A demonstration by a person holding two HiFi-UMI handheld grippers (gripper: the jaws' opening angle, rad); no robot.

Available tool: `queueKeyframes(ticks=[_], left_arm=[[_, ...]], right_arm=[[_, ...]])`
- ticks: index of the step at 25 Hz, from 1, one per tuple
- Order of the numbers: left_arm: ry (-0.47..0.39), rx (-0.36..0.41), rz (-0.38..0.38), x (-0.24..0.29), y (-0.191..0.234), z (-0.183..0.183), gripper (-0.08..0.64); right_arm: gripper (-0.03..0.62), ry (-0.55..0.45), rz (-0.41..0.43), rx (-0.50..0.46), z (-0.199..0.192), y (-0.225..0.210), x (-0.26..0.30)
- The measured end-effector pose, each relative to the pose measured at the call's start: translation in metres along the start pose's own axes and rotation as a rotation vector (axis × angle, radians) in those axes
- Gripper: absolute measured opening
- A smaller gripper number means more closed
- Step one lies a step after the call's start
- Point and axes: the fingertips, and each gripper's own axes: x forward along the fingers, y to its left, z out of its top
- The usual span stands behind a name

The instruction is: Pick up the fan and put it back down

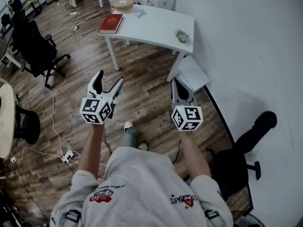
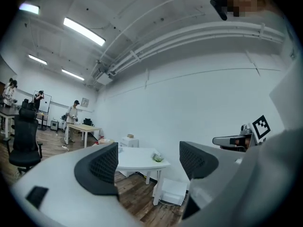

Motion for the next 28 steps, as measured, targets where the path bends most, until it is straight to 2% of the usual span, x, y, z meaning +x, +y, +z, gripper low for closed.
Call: queueKeyframes(ticks=[7,13,20,28], left_arm=[[0.063,-0.012,0.021,0.039,0.018,-0.017,0.388],[0.081,-0.015,0.013,0.094,0.045,-0.029,0.388],[0.098,-0.033,-0.019,0.192,0.097,-0.038,0.387],[0.108,0.015,-0.055,0.318,0.164,-0.019,0.387]], right_arm=[[-0.009,0.019,-0.007,0.007,-0.007,-0.023,0.030],[-0.009,0.040,-0.007,0.011,-0.016,-0.042,0.087],[-0.009,0.060,-0.020,-0.012,-0.014,-0.071,0.185],[-0.009,0.041,-0.060,-0.018,0.011,-0.123,0.307]])
